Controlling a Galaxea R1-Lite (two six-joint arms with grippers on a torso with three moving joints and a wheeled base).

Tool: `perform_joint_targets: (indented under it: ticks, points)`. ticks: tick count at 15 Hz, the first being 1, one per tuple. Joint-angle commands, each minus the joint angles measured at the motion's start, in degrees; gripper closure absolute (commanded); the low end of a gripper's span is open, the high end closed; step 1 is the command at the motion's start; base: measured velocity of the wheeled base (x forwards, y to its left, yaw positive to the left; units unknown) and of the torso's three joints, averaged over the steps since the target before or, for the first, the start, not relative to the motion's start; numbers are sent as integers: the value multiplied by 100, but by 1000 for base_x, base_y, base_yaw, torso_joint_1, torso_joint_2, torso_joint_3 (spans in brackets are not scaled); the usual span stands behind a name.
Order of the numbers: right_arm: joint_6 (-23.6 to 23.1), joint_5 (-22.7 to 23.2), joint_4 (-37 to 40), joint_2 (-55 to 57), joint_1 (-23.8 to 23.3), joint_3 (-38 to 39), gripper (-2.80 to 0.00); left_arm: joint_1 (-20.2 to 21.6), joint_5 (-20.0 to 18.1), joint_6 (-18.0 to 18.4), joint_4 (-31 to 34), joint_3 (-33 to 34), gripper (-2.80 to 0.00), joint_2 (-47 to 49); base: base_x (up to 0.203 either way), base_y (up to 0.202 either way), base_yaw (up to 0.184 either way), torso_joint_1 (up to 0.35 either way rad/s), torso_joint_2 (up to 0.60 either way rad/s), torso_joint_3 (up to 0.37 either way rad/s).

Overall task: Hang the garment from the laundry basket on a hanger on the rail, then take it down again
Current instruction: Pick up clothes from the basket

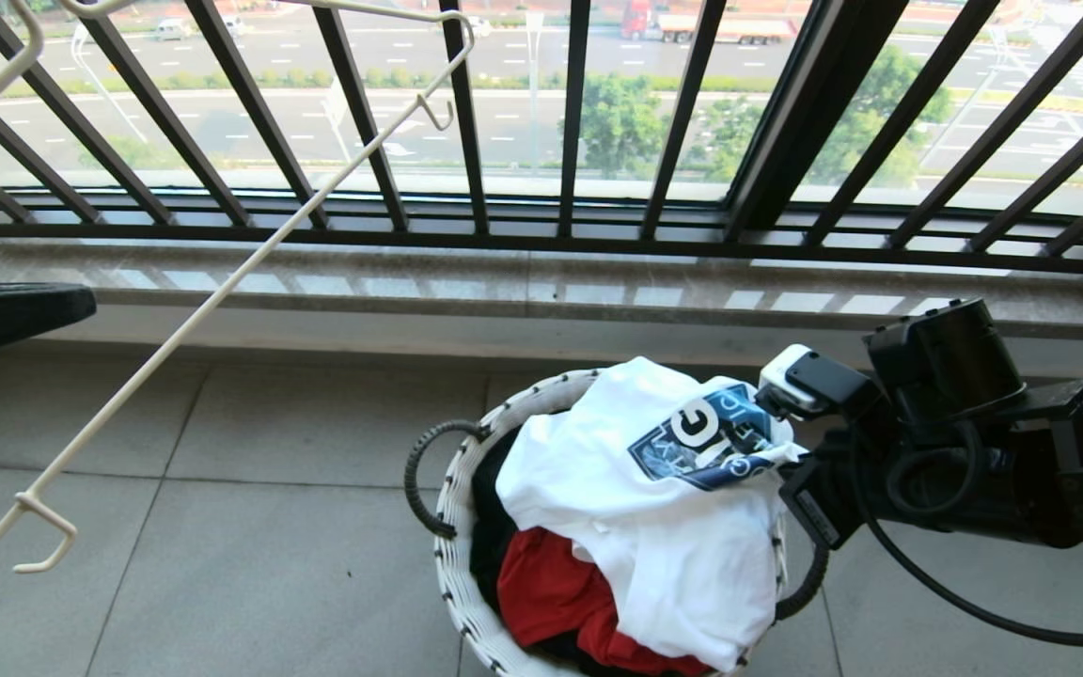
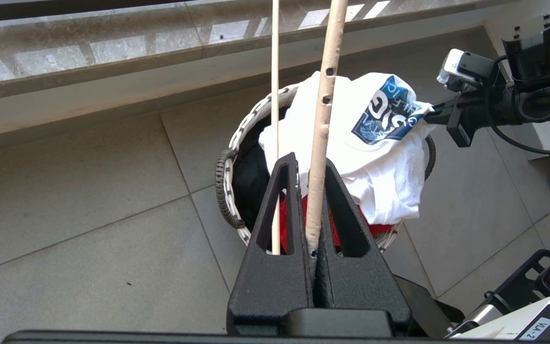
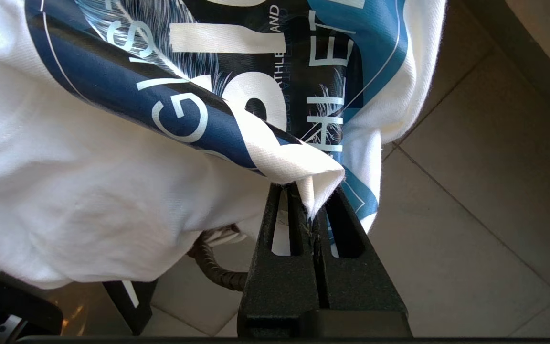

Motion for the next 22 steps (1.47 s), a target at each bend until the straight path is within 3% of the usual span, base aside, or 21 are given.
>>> perform_joint_targets:
  ticks: [1,7,8,15,18,22]
  points:
    - [-43,24,34,-14,-243,87,0,1,-2,-3,10,-1,0,27,0,0,0,0,0,0]
    - [-79,31,148,-116,-282,393,0,1,15,-3,10,-10,0,45,0,0,0,0,0,0]
    - [-74,31,131,-116,-282,354,-280,1,15,-10,10,-18,0,45,0,0,0,0,0,0]
    - [-97,15,326,-550,-52,146,-280,1,24,-12,10,-54,0,-8,0,0,0,0,0,0]
    - [-65,-47,893,-759,279,-476,-280,1,24,-12,10,-62,0,-35,0,0,0,0,0,0]
    - [-67,-354,998,-628,634,-888,-280,1,24,-12,10,-54,0,-24,0,0,0,0,0,0]
